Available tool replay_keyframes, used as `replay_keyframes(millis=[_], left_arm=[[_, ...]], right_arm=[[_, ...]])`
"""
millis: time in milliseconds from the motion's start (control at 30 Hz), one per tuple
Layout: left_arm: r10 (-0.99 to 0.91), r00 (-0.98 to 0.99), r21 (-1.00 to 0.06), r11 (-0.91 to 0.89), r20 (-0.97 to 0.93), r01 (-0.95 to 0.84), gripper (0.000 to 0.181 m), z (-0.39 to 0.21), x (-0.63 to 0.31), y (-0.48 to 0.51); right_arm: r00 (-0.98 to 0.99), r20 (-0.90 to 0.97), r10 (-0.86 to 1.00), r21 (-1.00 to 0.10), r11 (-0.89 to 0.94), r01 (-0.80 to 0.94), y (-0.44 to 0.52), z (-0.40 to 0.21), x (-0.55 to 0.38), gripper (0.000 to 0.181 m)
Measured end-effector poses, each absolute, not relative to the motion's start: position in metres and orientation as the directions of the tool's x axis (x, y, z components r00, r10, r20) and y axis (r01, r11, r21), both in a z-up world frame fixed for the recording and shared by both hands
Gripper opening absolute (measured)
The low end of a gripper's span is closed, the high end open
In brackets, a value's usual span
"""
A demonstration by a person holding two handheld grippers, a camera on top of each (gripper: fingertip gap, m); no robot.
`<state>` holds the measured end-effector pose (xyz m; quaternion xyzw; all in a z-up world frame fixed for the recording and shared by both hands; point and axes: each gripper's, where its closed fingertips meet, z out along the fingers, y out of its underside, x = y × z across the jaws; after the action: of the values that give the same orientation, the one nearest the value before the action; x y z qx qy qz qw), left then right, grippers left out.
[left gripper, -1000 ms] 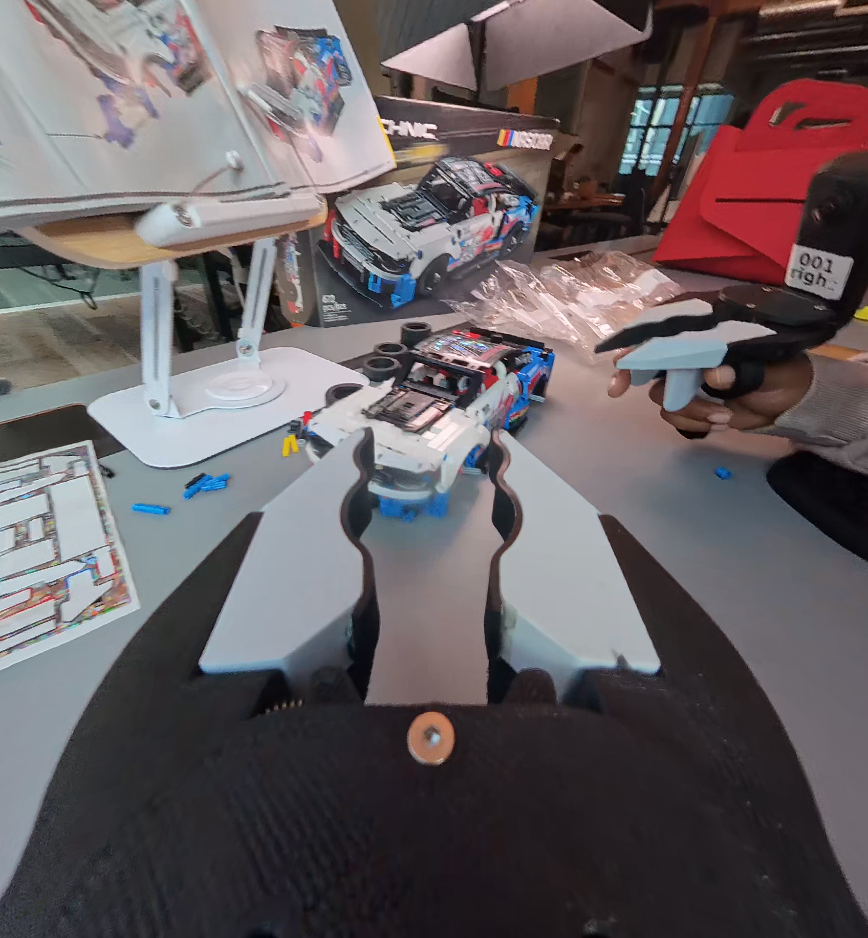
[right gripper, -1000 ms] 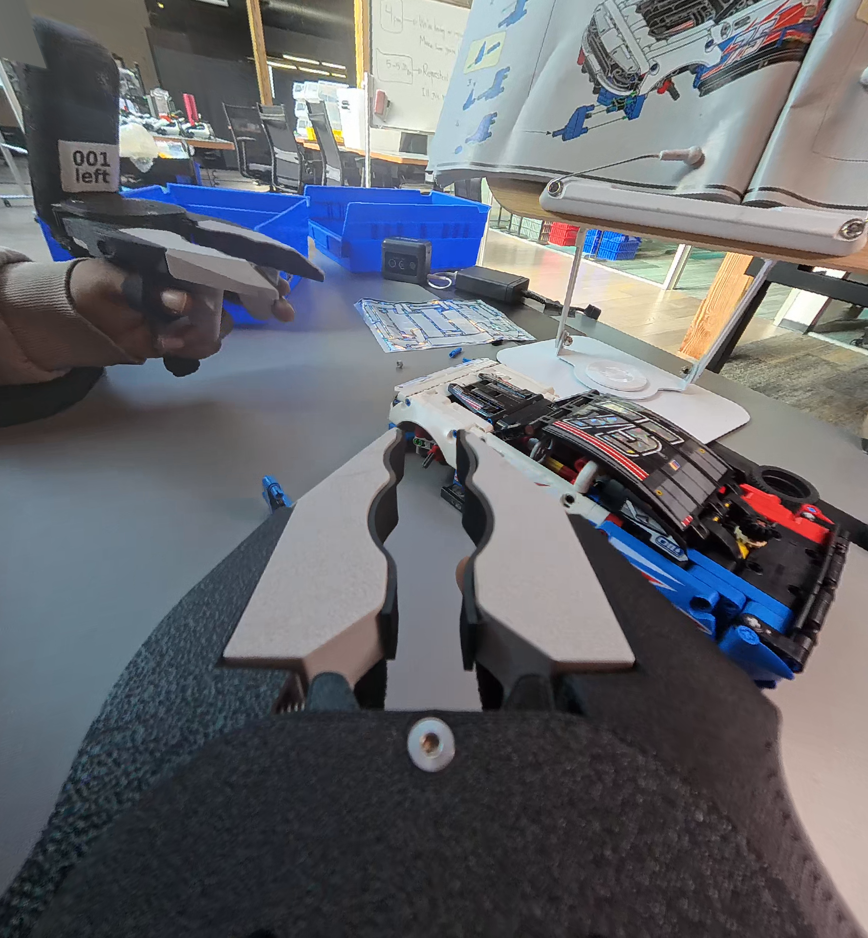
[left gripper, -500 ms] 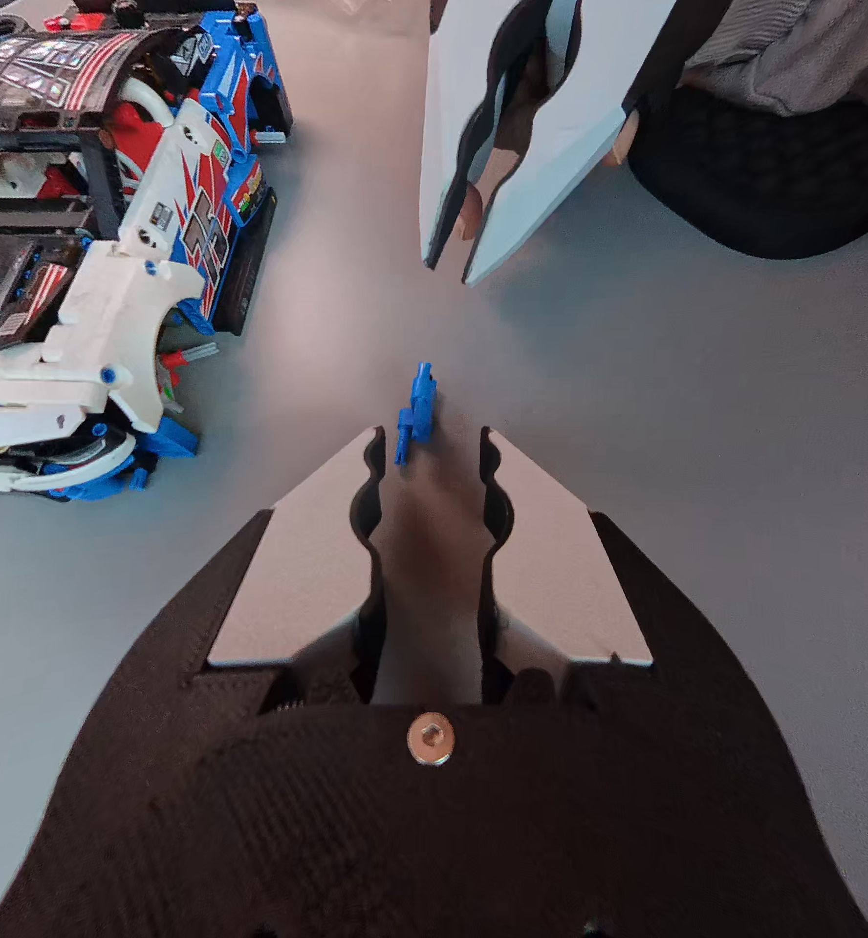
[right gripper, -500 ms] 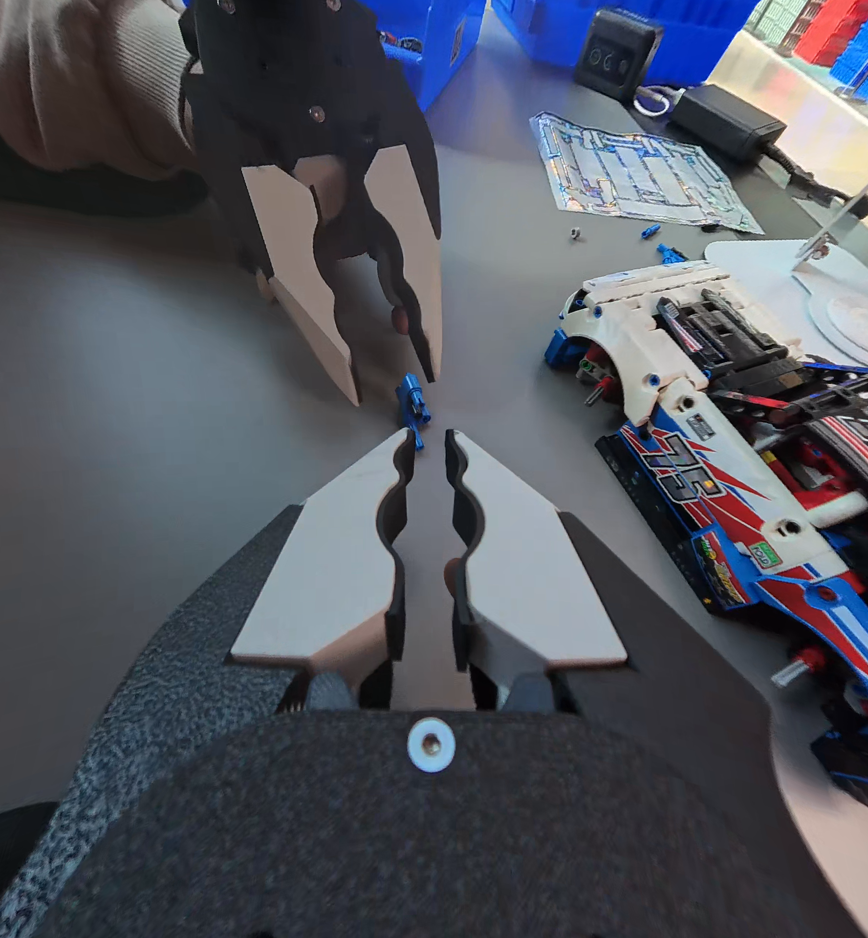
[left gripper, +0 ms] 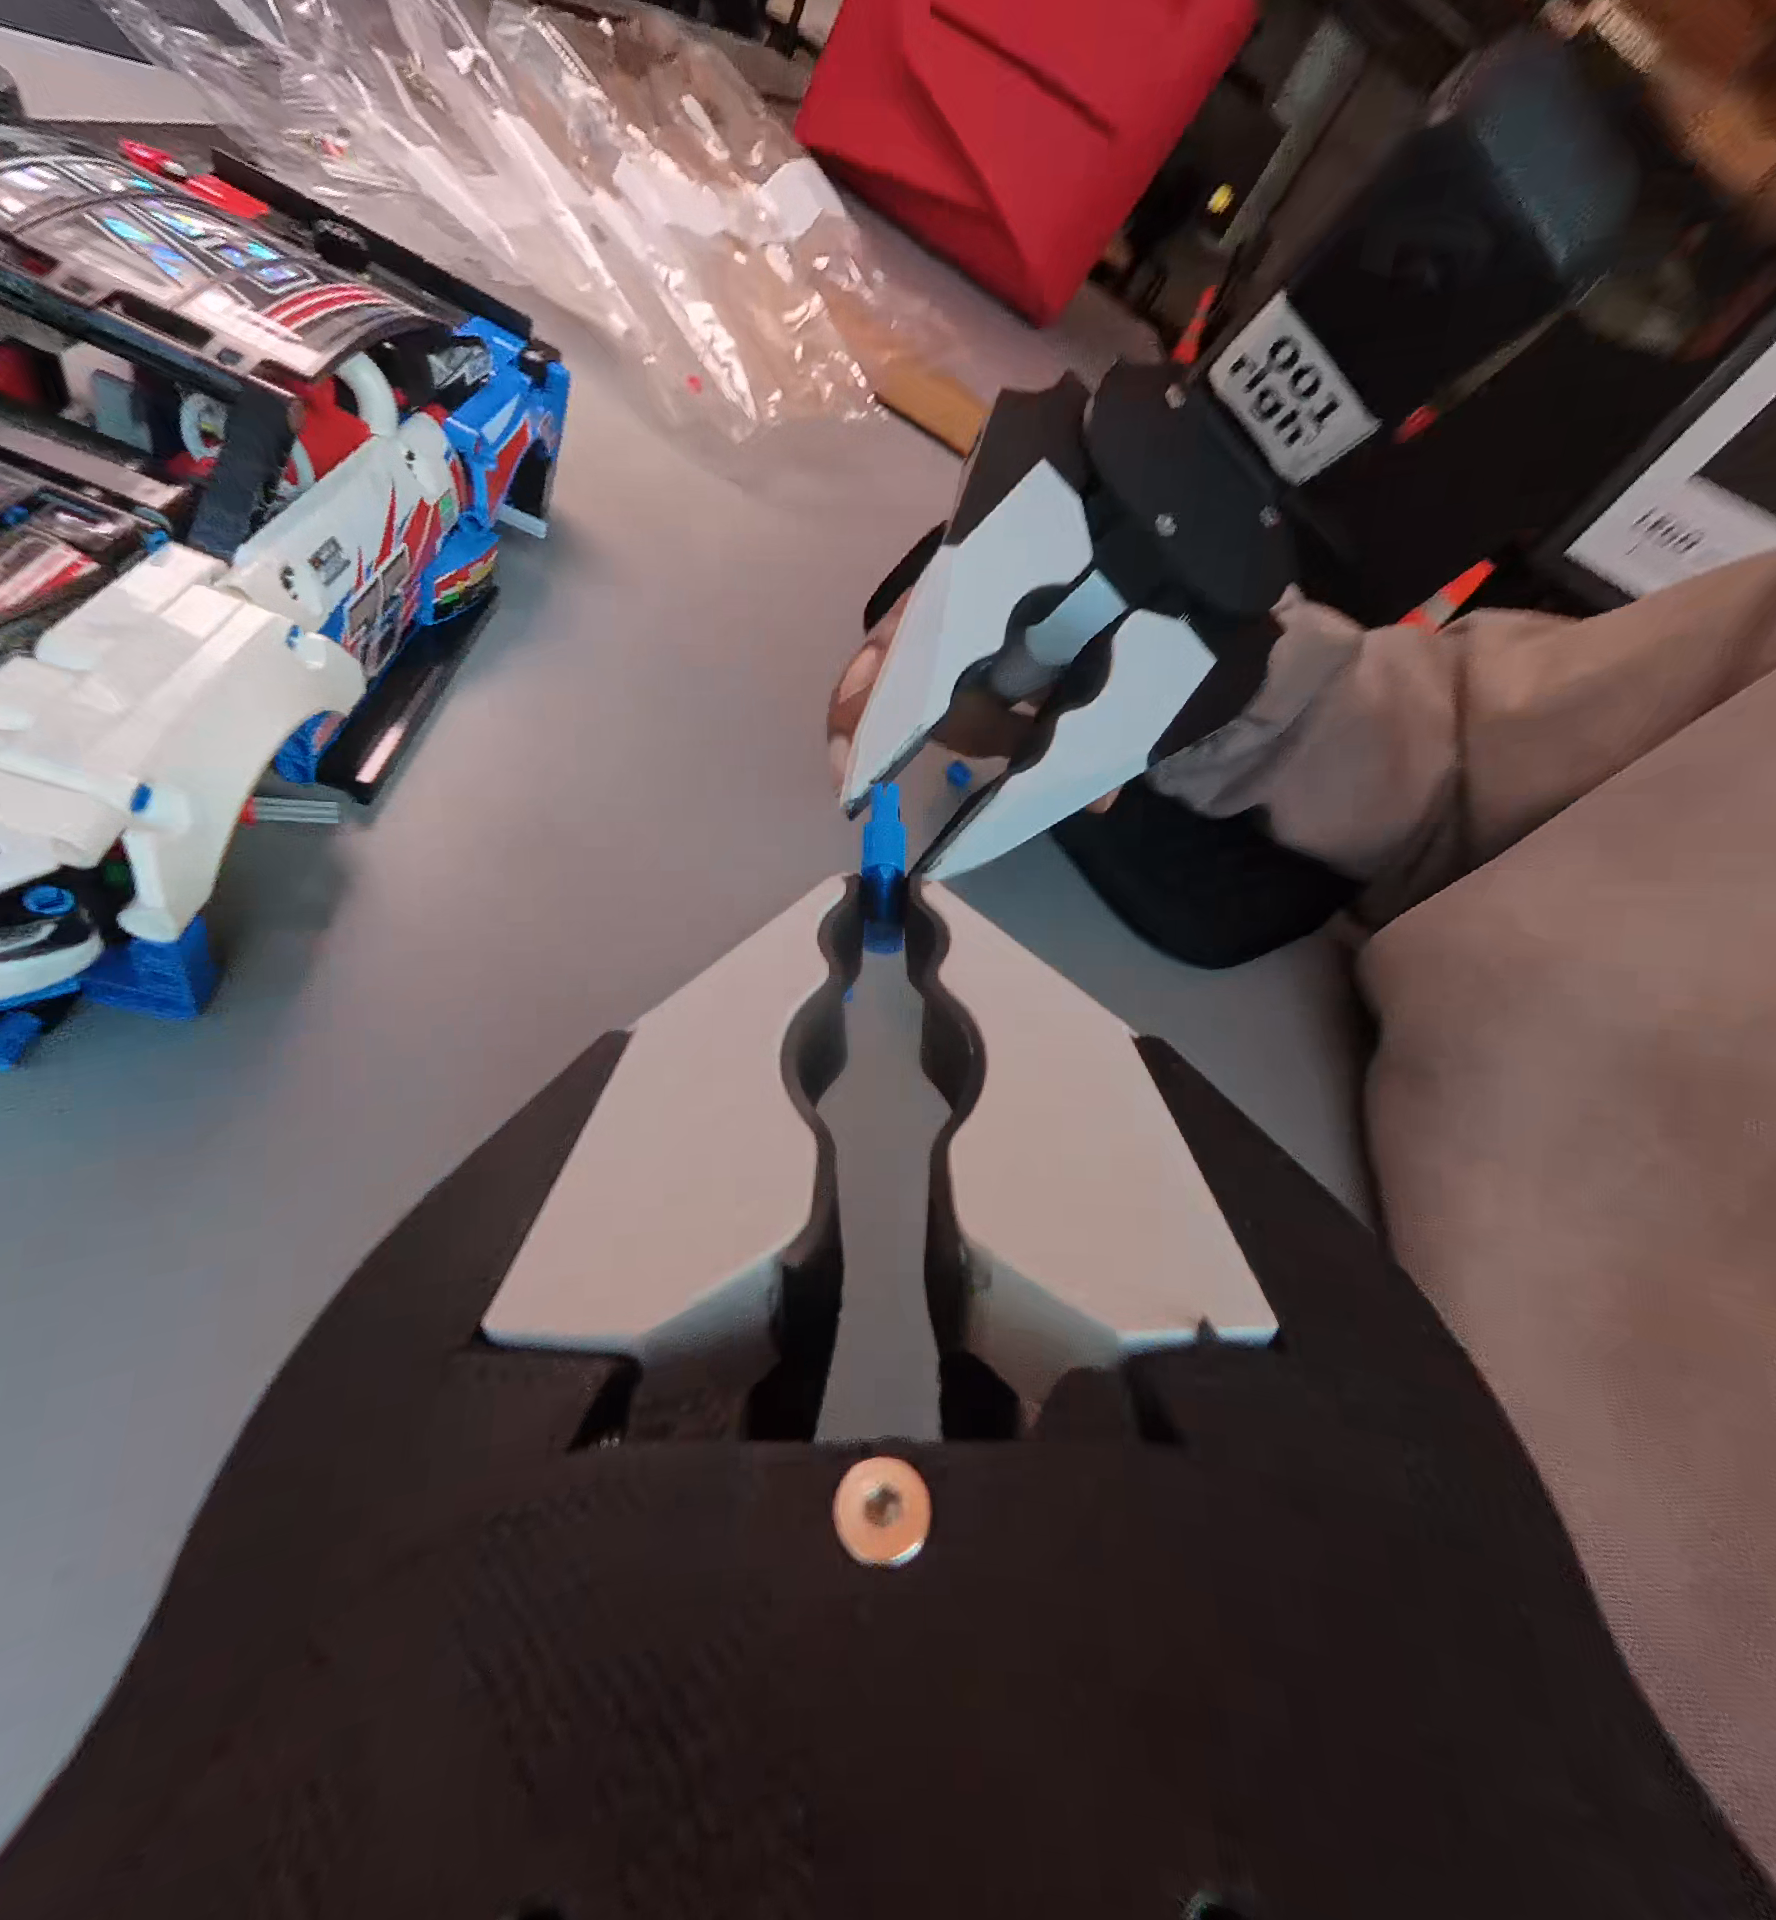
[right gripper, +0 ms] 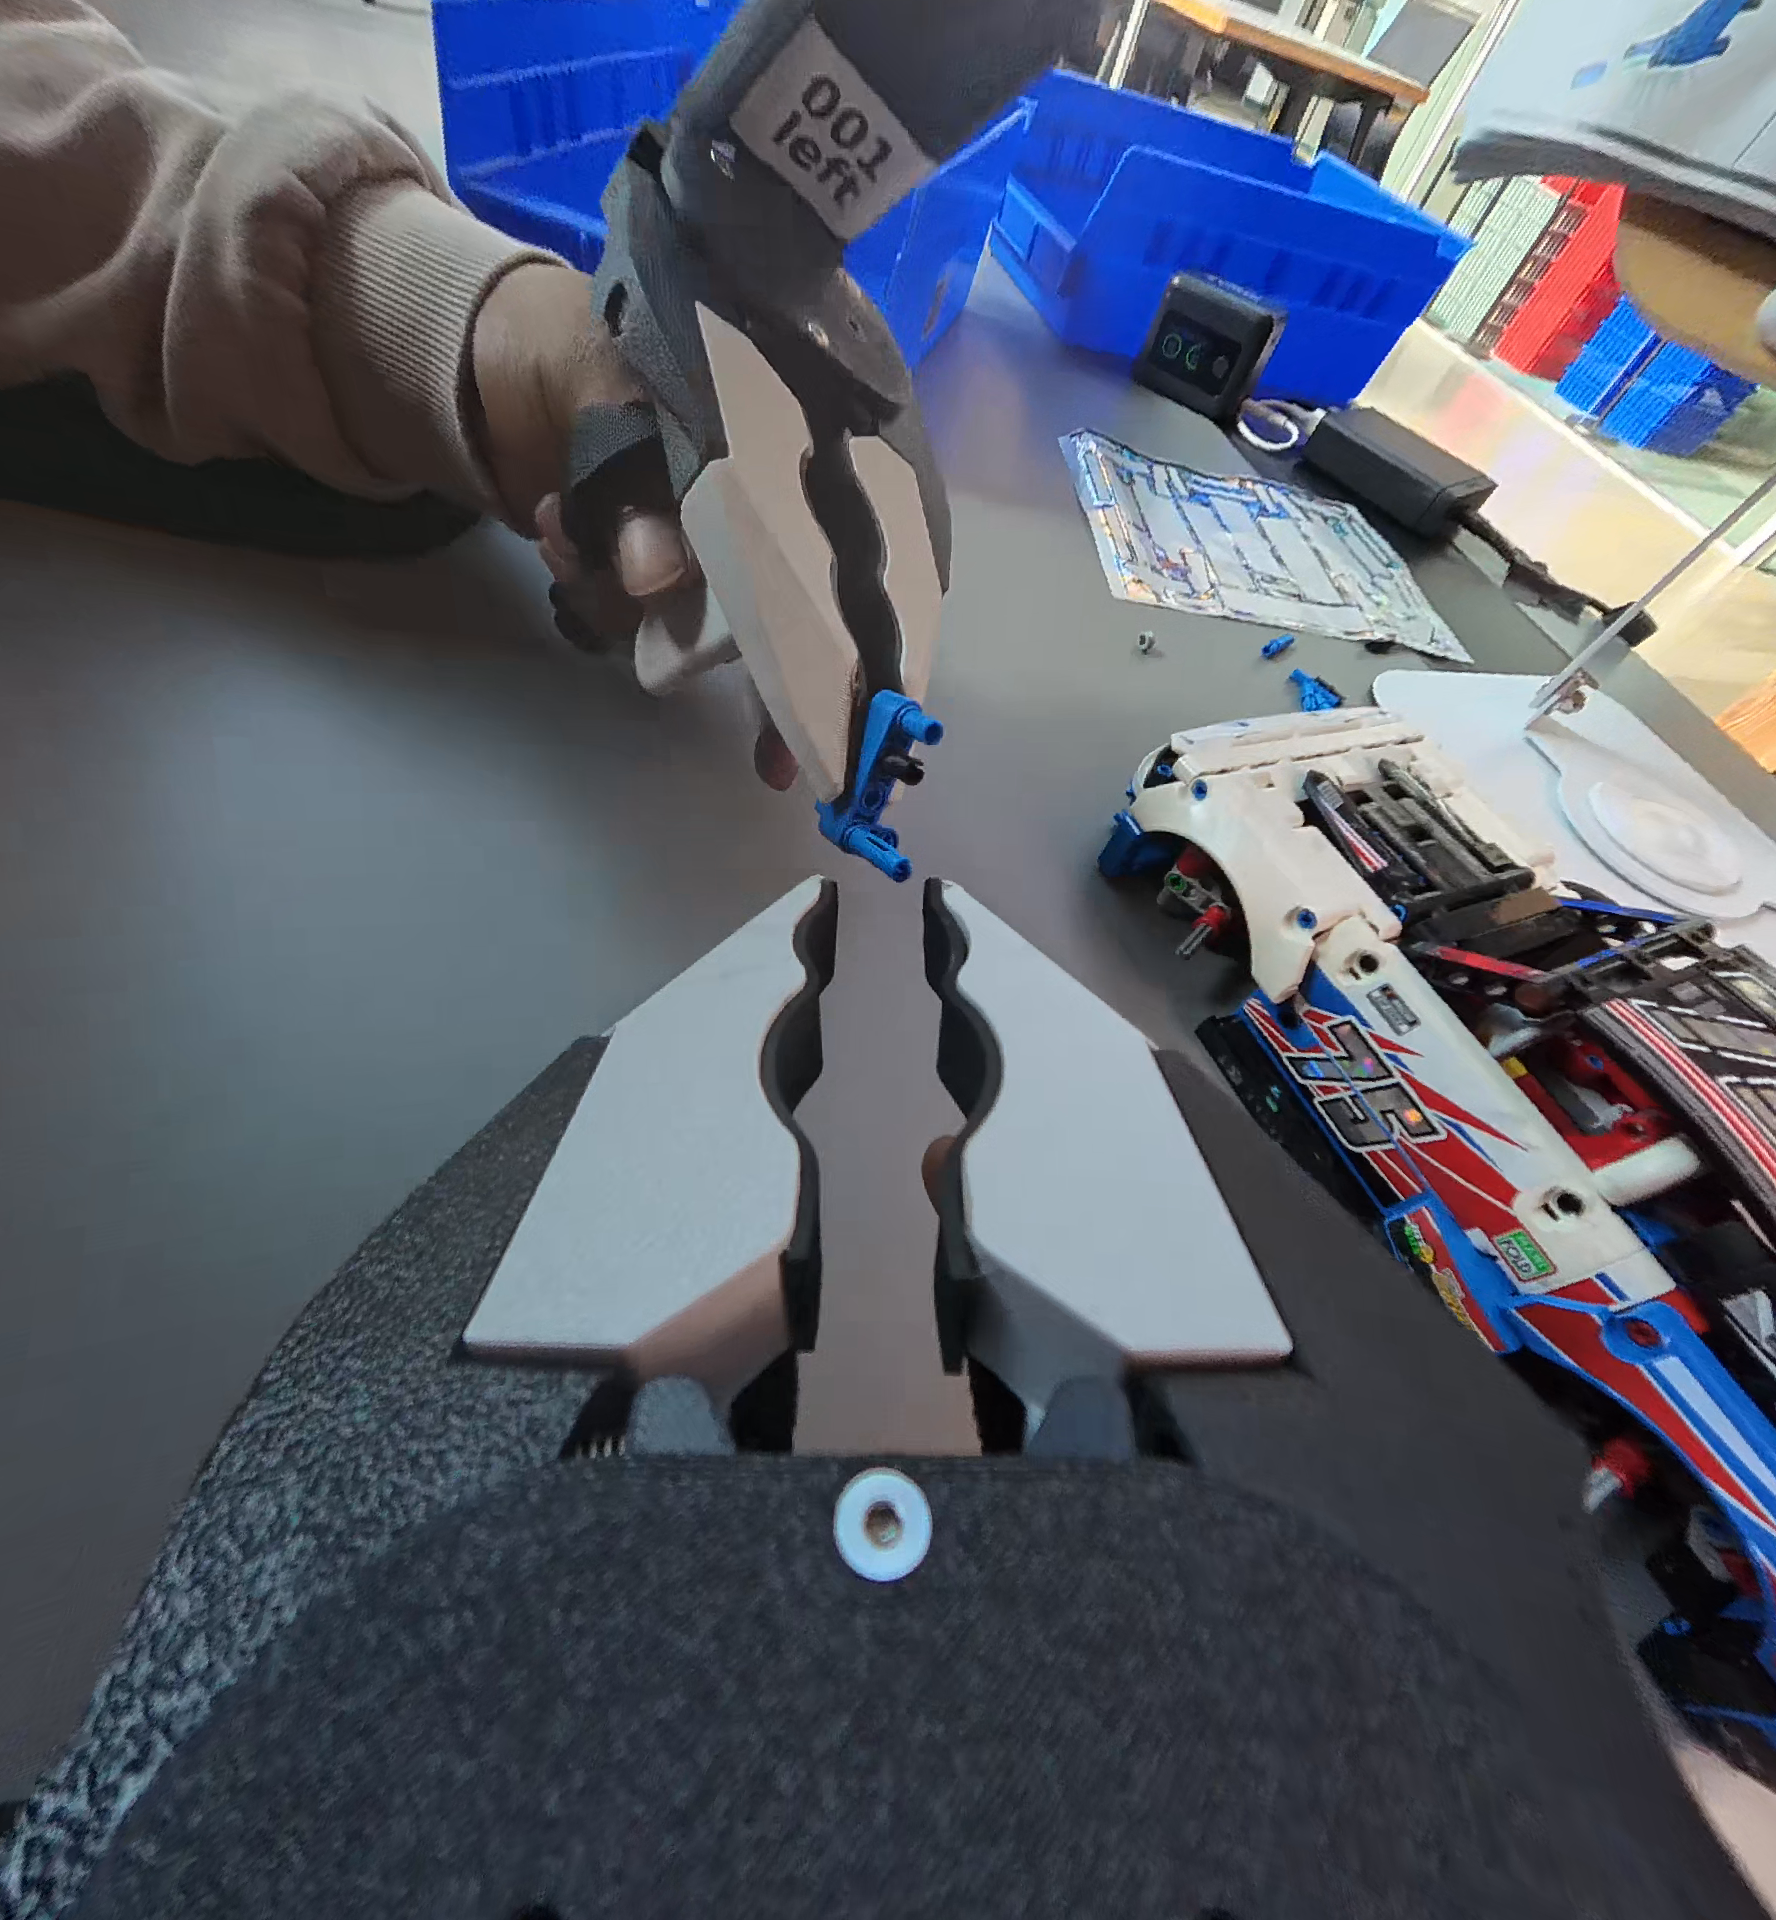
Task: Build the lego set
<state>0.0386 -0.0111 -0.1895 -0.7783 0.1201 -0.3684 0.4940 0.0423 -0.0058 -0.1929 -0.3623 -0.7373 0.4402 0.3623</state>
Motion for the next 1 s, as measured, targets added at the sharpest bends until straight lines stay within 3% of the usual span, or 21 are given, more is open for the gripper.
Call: replay_keyframes(millis=[133, 567, 833, 1000], left_arm=[[-0.571, 0.585, -0.805, -0.522, 0.576, 0.283, 0.005, -0.178, 0.044, -0.019], [-0.630, 0.476, -0.787, -0.533, 0.614, 0.310, 0.006, -0.165, 0.063, -0.036], [-0.679, 0.582, -0.893, -0.378, 0.448, 0.247, 0.032, -0.151, 0.058, -0.043], [-0.676, 0.680, -0.956, -0.255, 0.283, 0.145, 0.022, -0.142, 0.067, -0.039]], right_arm=[[-0.513, 0.152, 0.845, -0.948, 0.272, 0.166, -0.015, -0.179, 0.046, 0.014], [-0.662, 0.016, 0.750, -0.977, 0.154, 0.151, -0.039, -0.167, 0.066, 0.002], [-0.677, -0.092, 0.730, -0.995, -0.053, 0.079, -0.034, -0.134, 0.069, 0.002], [-0.710, -0.165, 0.684, -0.984, -0.165, 0.069, -0.041, -0.122, 0.070, 0.001]])
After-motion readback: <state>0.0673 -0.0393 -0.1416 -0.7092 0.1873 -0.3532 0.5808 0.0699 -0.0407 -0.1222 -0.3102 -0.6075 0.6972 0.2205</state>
